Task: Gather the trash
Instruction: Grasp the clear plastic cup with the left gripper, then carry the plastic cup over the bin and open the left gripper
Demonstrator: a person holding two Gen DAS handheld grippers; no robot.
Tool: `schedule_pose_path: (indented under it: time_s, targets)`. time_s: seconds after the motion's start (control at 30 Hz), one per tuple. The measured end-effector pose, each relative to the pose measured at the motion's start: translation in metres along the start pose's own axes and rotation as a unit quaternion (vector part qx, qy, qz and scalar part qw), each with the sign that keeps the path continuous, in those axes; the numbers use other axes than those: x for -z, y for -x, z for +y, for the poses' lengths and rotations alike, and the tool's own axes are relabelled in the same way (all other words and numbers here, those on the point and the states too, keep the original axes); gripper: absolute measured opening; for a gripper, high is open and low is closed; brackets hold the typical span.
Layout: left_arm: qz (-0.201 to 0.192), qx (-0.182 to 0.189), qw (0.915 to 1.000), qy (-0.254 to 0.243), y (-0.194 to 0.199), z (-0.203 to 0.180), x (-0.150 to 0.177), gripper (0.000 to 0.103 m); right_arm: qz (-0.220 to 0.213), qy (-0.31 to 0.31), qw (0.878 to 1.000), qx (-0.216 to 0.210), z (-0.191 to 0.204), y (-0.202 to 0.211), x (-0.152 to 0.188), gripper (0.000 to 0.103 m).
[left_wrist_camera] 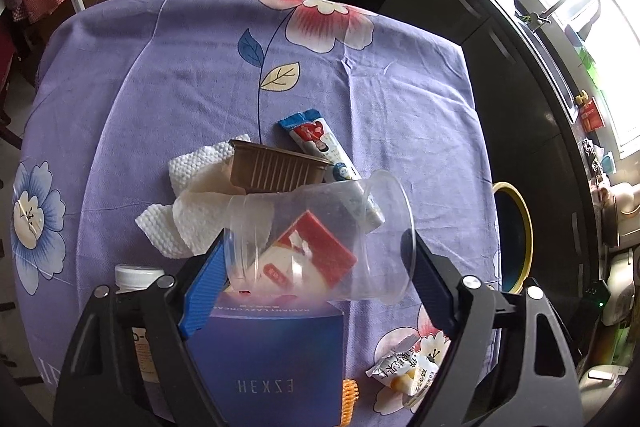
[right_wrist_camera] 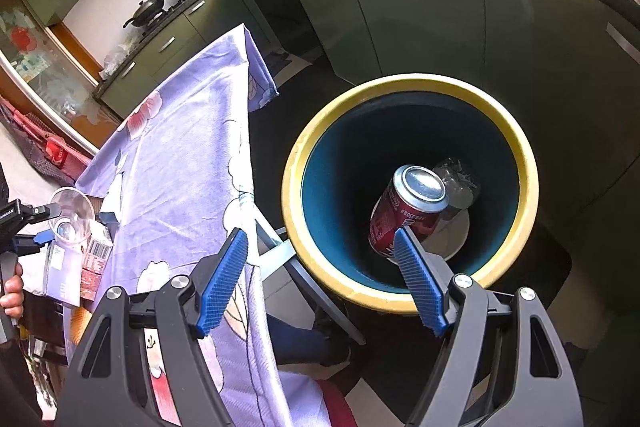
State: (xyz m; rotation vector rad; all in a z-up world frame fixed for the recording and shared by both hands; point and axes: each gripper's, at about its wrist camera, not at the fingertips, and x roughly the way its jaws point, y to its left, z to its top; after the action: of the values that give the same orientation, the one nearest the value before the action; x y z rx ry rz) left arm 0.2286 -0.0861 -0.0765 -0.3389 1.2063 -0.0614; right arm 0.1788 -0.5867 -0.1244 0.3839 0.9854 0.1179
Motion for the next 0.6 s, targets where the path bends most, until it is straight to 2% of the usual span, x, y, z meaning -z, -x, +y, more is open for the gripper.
schedule_pose_path:
  time_s: [0.13,0.33,0.47,0.6]
  targets:
    - [-0.010,-0.001,0.9999,-0.011,0.009,-0.002,0.000,0.079,-0.006,0.004,1.000,0.003,0.001,0.005,0.003,0.075]
    - [-0.059,-0.005,0.9960,-0.066,0.039,-0.023,0.005,0.079,-0.021,0.014,1.000,0.015,0.001,0.015,0.011,0.075]
    - [-0.076,0.022,0.9893,-0.122,0.055,-0.059,0.015,0.079,-0.031,0.017,0.999,0.033,-0.006,0.022,0.017,0.075]
    - [-0.066,0.063,0.9785,-0.185,0.053,-0.115,0.028,0.080,-0.047,0.013,0.997,0.061,-0.023,0.035,0.025,0.075]
